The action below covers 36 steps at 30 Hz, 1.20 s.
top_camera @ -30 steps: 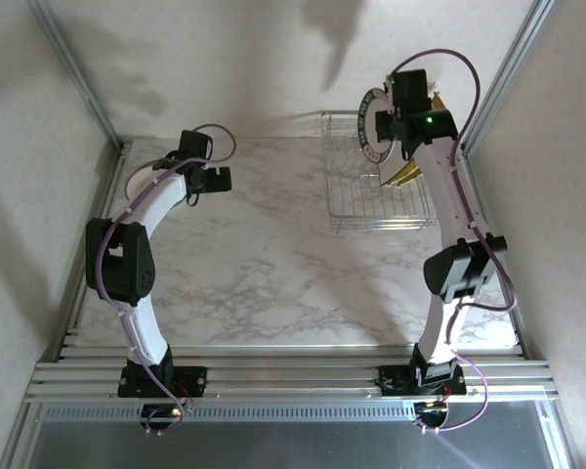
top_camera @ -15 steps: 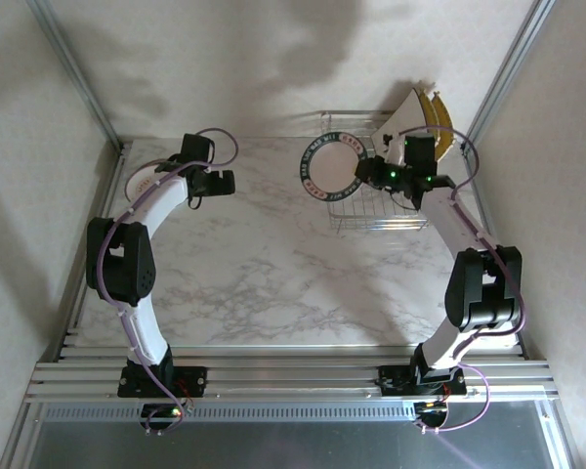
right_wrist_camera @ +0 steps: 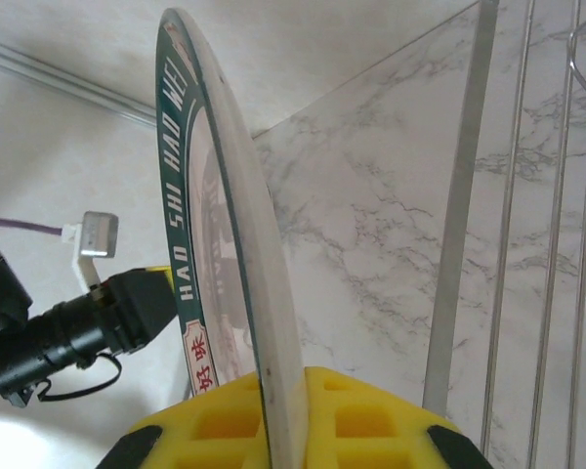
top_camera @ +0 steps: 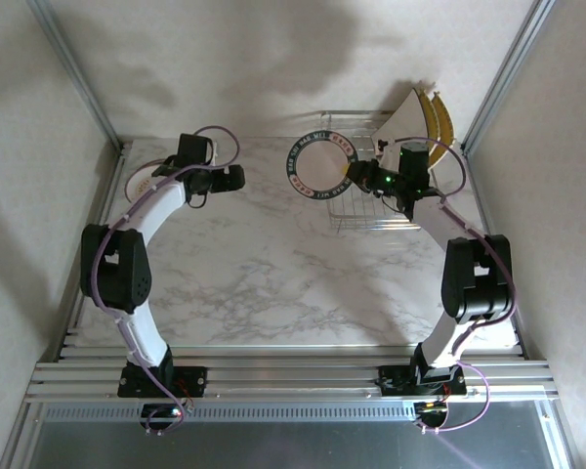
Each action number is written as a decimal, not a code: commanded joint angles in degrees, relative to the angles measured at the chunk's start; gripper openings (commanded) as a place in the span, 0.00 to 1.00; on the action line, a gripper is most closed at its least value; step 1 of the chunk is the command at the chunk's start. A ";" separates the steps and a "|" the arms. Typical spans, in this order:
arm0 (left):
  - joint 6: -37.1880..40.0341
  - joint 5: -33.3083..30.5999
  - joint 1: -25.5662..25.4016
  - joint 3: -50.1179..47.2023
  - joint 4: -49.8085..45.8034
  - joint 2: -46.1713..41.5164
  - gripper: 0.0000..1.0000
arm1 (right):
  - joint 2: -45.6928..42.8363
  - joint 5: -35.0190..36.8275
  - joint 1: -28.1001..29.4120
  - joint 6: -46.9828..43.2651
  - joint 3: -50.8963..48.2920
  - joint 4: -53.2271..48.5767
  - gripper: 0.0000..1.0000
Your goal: Unload the plates from the dish rack
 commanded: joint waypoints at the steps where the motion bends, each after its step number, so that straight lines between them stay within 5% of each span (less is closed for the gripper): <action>1: -5.95 19.31 -0.42 -4.15 14.38 -3.33 1.00 | 0.55 -2.82 0.80 1.22 1.79 4.08 0.00; 6: -19.62 34.33 -1.42 -9.36 35.39 -1.20 0.99 | 1.51 -3.80 2.19 1.48 3.84 3.66 0.00; 15: -26.44 36.86 -4.93 -7.49 42.38 4.96 0.89 | 4.40 -4.12 5.71 1.52 7.56 2.85 0.00; 18: -27.11 37.09 -5.04 -7.09 42.46 5.63 0.66 | 4.66 -4.45 6.55 1.80 8.06 3.03 0.00; 24: -27.28 36.53 -5.08 -7.00 41.95 5.73 0.02 | 5.60 -4.48 7.08 2.37 8.51 3.74 0.00; 28: -27.24 36.33 -5.00 -6.47 41.68 6.25 0.00 | 6.24 -4.00 7.38 1.73 9.41 2.90 0.00; 33: -29.98 36.17 -4.40 -7.52 45.44 6.34 0.00 | 6.73 -2.02 7.15 -1.98 12.27 -3.06 0.92; 36: -31.77 34.73 -2.94 -9.60 47.82 5.19 0.00 | 6.35 2.97 6.31 -8.53 17.17 -14.42 0.99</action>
